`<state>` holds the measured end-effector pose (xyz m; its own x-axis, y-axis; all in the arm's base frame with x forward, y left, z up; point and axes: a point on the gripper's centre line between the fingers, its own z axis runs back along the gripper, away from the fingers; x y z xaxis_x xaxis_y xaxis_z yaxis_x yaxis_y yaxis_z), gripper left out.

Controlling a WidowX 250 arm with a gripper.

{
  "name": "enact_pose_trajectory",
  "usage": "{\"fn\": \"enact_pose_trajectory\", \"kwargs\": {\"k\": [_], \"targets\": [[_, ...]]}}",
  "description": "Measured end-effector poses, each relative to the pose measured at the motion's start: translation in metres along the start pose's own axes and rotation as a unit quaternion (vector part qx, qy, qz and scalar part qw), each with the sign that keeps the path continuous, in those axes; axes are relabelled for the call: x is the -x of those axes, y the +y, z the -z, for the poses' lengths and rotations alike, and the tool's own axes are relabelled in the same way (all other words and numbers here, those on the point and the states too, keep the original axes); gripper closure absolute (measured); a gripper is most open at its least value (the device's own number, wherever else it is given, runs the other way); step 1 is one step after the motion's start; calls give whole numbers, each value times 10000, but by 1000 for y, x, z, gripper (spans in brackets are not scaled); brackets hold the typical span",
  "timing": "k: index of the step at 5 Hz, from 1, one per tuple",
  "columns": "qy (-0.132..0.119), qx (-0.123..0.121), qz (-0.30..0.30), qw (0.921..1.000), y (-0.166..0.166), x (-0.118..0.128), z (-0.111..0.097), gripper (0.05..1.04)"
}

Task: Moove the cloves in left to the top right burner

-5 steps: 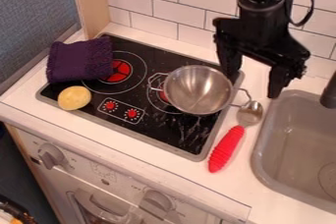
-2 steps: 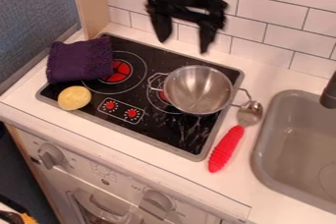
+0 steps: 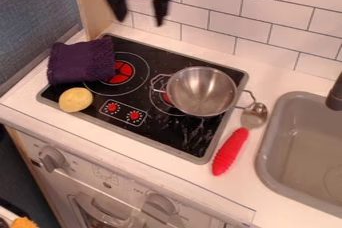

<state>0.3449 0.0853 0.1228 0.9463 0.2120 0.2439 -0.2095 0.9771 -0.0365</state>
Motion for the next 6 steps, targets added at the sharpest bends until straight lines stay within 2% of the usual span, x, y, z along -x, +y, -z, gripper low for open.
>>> {"fn": "enact_pose_trajectory", "kwargs": {"k": [1, 2, 3, 4, 6], "targets": [[85, -134, -412, 9990, 37, -6, 3, 83], [297, -163, -805, 9962, 63, -5, 22, 83], [629, -210, -983, 9930, 74, 2, 52, 84], [869, -254, -920, 9916, 79, 6, 76, 83], [793, -418, -1070, 9902, 100, 12, 91, 83]]}}
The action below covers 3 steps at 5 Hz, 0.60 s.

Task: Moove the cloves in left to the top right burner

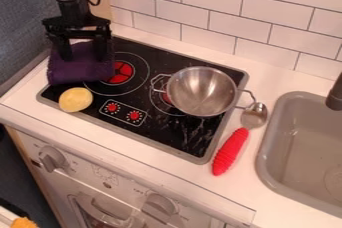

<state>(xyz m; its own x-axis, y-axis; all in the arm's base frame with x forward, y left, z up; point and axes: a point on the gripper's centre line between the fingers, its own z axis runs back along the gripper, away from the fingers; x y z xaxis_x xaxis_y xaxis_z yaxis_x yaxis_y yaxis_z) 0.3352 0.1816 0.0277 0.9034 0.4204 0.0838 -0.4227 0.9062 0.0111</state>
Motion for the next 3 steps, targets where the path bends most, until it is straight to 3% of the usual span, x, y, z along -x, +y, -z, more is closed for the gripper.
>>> {"fn": "enact_pose_trajectory", "kwargs": {"k": [3], "targets": [[22, -34, 199, 9998, -14, 15, 12, 83]]}}
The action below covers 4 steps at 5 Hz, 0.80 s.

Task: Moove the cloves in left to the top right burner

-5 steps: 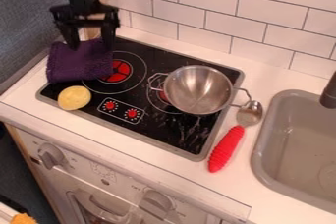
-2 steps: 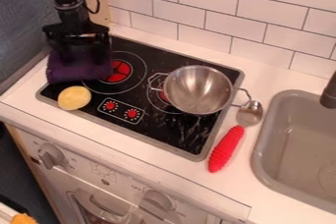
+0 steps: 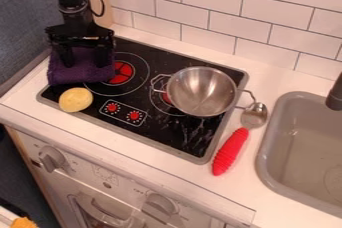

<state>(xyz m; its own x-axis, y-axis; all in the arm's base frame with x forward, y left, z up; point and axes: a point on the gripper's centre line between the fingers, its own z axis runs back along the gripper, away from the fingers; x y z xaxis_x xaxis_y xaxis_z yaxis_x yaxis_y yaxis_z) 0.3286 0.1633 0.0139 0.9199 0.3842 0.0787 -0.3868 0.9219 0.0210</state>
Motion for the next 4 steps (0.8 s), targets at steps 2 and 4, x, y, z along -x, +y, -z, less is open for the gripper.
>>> {"fn": "enact_pose_trajectory", "kwargs": {"k": [2, 4], "targets": [[-17, 231, 520, 9984, -55, -9, -4, 85], [-25, 533, 1179, 9916, -124, -6, -10, 85]]}}
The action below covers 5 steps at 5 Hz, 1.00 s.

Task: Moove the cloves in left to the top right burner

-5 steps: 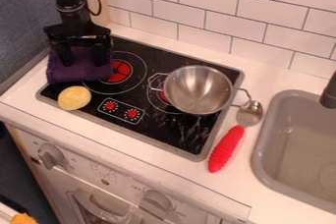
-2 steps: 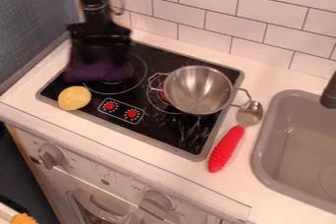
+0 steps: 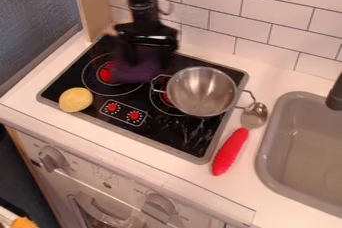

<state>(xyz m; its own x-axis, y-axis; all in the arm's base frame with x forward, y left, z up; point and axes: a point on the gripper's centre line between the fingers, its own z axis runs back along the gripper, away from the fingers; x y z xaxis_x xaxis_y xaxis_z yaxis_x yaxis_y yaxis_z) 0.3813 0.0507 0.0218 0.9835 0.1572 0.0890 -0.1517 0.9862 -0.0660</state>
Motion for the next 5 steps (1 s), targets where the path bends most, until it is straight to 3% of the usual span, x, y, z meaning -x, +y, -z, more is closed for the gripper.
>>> {"fn": "enact_pose_trajectory", "kwargs": {"k": [2, 5], "targets": [[89, -137, 1053, 9943, -66, -2, -1, 85], [-9, -1, 883, 9961, -63, -2, -5, 85]]}}
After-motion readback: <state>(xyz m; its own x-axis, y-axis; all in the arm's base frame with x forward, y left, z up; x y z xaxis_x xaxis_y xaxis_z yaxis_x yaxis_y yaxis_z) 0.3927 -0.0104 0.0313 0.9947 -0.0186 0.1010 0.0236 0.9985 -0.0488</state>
